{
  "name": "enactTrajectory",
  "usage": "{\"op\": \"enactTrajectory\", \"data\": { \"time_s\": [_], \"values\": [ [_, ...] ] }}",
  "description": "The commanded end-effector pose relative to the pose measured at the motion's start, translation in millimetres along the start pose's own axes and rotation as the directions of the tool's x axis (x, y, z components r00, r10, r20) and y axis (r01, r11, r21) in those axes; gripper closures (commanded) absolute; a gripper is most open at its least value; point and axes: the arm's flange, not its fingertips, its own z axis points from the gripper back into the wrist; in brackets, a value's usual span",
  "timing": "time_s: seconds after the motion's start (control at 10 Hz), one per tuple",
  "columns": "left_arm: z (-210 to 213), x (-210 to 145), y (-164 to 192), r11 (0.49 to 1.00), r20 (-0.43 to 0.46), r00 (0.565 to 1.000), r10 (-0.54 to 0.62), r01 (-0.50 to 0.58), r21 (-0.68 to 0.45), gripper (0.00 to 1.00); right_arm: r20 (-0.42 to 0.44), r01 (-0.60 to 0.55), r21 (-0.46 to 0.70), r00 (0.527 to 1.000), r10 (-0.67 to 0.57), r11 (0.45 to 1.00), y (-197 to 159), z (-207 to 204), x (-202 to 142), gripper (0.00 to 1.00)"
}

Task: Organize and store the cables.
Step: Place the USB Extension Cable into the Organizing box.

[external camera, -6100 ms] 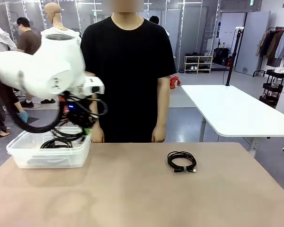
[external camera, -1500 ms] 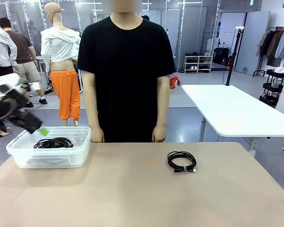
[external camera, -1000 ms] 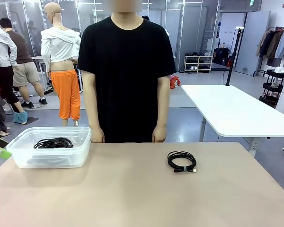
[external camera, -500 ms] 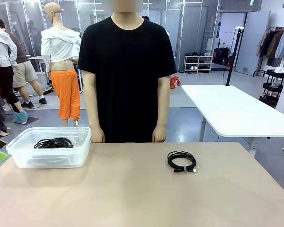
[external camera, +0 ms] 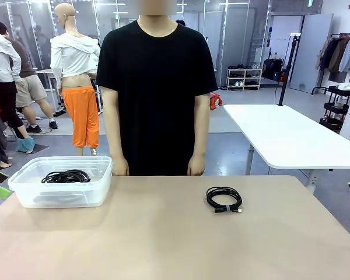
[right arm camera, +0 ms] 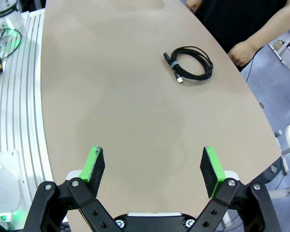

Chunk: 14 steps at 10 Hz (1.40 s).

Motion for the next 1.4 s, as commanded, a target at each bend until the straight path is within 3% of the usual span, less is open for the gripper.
{"op": "enactTrajectory", "data": {
  "time_s": [0.0,0.3,0.6,0.8,1.3],
  "values": [
    [-0.6,0.6,-1.2,1.000,0.007,1.000,0.019,-0.019,-0.006,0.00,-0.133,-0.073,0.016,0.988,0.075,0.997,-12.1,-24.9,45.3,0.00],
    [-0.6,0.6,-1.2,1.000,0.007,1.000,0.019,-0.019,-0.006,0.00,-0.336,-0.135,0.186,0.922,0.192,0.973,-65.8,-124.4,120.6,0.00],
    [-0.6,0.6,-1.2,1.000,0.007,1.000,0.019,-0.019,-0.006,0.00,-0.499,-0.182,0.280,0.811,0.305,0.943,-88.7,-230.8,166.0,0.00],
    [-0.6,0.6,-1.2,1.000,0.007,1.000,0.019,-0.019,-0.006,0.00,-0.573,-0.189,0.337,0.736,0.360,0.922,-94.1,-286.8,175.6,0.00],
    [-0.6,0.6,-1.2,1.000,0.007,1.000,0.019,-0.019,-0.006,0.00,-0.646,-0.137,0.324,0.691,0.325,0.936,-96.3,-372.8,157.5,0.00]
  ]
}}
